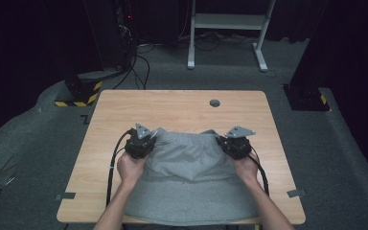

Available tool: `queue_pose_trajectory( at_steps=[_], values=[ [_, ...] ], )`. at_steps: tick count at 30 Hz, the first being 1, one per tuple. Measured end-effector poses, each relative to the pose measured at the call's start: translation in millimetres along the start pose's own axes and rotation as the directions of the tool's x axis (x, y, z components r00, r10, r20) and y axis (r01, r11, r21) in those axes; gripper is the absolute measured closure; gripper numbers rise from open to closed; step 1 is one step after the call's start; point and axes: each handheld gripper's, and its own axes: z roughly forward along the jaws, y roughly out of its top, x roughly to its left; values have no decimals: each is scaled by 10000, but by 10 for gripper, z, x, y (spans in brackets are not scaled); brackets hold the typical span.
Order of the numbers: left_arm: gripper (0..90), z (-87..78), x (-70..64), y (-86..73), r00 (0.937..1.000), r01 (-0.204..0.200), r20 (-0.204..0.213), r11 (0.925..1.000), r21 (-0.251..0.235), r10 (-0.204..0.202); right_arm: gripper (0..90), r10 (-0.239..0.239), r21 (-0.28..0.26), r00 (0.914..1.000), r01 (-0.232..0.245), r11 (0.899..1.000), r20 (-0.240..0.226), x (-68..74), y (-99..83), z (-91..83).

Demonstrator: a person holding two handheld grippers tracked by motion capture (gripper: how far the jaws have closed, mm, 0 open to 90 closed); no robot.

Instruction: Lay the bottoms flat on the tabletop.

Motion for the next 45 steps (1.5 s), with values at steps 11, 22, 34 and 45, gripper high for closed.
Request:
queue_pose_trajectory(
  at_steps=[11,22,34,45],
  values=[
    [499,-20,59,-248,9989,439,161,9965,709,-451,643,851,538,9963,-854,9949,75,-158,-206,-18],
    [556,277,51,-354,9972,698,133,9838,1651,-730,649,1039,1842,9932,-928,9785,-519,-212,-506,239],
    [570,280,226,-465,9930,1182,-250,9762,1818,-1156,863,1356,1799,9889,-1446,9730,610,-480,-548,-59],
    [701,253,195,-479,9858,1236,909,9767,1755,-1411,583,762,672,9959,-728,9951,-491,-85,-432,-33]
  ],
)
